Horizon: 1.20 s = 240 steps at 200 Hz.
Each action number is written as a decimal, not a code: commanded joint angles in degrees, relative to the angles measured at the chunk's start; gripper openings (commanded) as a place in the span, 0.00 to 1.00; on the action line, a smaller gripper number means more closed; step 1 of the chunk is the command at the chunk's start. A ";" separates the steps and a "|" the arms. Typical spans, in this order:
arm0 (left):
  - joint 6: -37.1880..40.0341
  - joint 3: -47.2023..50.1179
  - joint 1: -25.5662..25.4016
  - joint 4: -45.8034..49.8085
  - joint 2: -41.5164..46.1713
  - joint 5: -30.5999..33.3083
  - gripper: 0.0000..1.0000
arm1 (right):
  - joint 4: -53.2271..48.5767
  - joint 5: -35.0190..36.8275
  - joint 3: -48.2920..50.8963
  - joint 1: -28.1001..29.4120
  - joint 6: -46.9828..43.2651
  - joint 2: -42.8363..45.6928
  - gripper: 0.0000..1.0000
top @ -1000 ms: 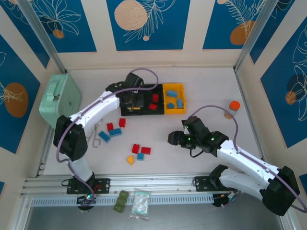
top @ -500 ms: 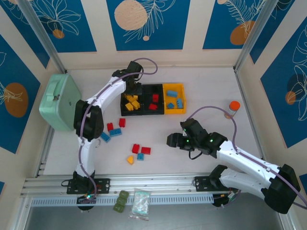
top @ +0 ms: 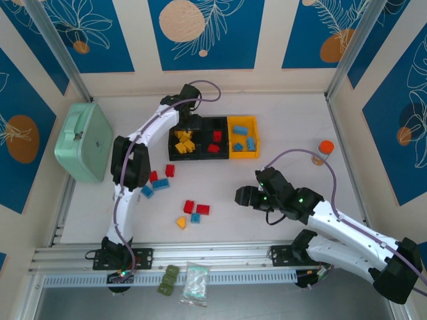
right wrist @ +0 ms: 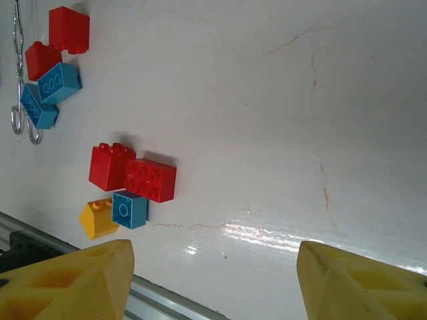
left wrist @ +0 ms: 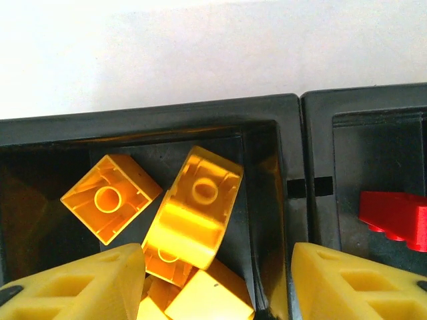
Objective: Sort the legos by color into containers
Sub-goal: Place the lego in the container, then pick up the lego from the middle-left of the table.
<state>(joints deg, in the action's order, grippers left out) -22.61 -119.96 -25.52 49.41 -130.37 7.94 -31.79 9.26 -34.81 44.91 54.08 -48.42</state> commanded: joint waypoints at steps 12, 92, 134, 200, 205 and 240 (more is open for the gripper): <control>-0.42 2.00 0.04 0.58 5.61 -2.13 0.59 | -0.19 0.95 -0.35 0.44 0.48 -0.55 0.66; 1.65 28.77 -0.59 -6.69 28.74 -8.25 0.60 | 3.21 -0.27 -4.33 1.62 -2.44 -9.11 0.67; 2.12 42.93 -1.46 -6.33 38.43 -14.32 0.63 | 5.13 -2.49 -6.66 2.38 -4.43 -13.84 0.66; -1.71 59.66 -8.31 -6.97 47.18 -18.81 0.67 | 4.35 -9.25 -9.57 2.82 -12.45 -15.76 0.69; -2.10 60.58 -8.80 -7.35 47.30 -19.12 0.68 | 4.31 -9.49 -9.54 2.76 -12.60 -15.74 0.70; -4.59 64.67 -12.39 -8.85 46.10 -20.70 0.71 | 4.66 -10.28 -8.56 2.98 -12.39 -15.47 0.71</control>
<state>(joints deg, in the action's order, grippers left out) -24.67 -57.60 -35.92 42.04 -84.16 -10.15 -27.35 1.32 -42.85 47.42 43.20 -64.34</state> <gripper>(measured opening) 0.701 0.706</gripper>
